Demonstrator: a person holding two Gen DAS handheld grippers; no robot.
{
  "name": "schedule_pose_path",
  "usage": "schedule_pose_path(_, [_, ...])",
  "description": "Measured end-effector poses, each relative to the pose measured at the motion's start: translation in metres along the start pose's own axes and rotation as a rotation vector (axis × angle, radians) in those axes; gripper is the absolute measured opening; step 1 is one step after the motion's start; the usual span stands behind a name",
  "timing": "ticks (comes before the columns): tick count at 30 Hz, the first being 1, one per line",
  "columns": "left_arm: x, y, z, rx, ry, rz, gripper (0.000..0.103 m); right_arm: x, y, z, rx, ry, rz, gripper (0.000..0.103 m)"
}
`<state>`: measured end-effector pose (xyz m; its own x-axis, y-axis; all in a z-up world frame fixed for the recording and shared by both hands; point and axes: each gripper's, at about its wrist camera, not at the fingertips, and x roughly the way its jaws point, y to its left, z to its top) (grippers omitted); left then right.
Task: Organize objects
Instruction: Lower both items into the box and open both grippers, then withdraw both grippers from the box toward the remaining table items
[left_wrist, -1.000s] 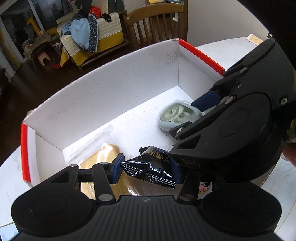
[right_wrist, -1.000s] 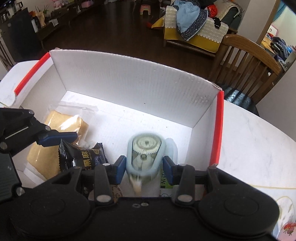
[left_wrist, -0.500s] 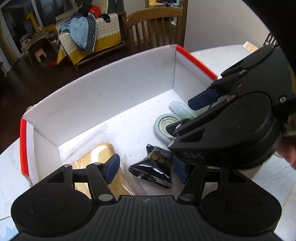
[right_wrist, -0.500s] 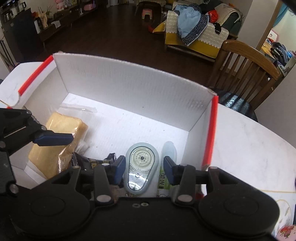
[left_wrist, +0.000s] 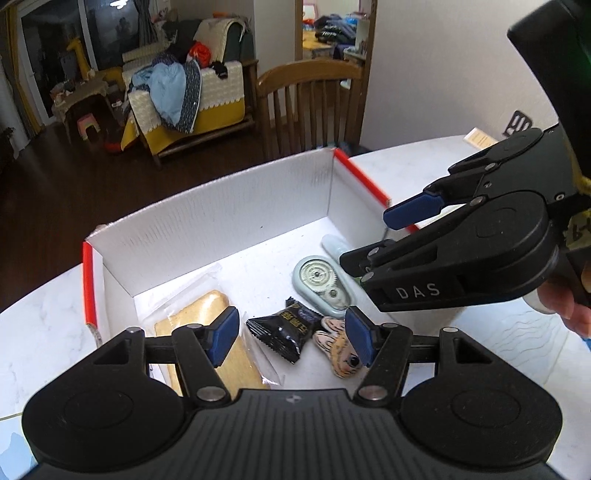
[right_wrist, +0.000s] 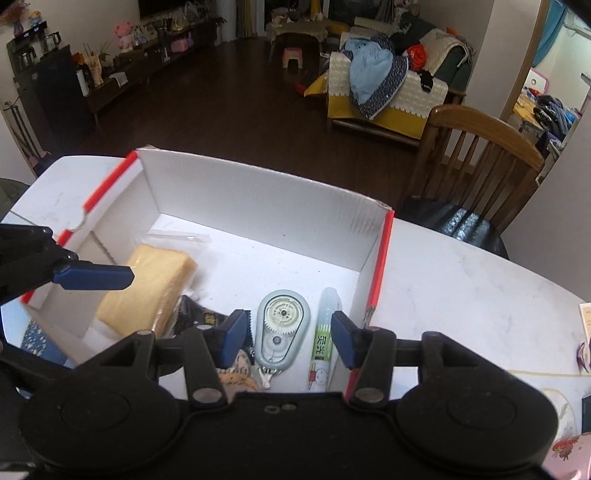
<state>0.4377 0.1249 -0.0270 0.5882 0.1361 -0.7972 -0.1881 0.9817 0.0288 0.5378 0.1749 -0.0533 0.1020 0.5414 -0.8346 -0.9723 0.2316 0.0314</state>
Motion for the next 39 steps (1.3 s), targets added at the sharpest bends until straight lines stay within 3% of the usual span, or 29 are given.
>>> schedule_pose_path(9, [-0.044,-0.006,-0.012,-0.013,-0.065,-0.006,0.062,-0.046,0.012,-0.015,-0.014,-0.061,0.014,0.052])
schedule_pose_path(22, [-0.104,-0.018,-0.048,-0.058,-0.131,-0.011,0.062,-0.102,0.032,-0.048,-0.024,-0.146,-0.004,0.064])
schedule_pose_path(30, [-0.134,-0.016,-0.069,-0.094,-0.18,-0.001,0.073,-0.131,0.051,-0.072,-0.046,-0.194,-0.011,0.076])
schedule_pose_path(39, [-0.163,-0.011,-0.099,-0.137,-0.221,0.002,0.081,-0.156,0.06,-0.1,-0.001,-0.226,-0.01,0.096])
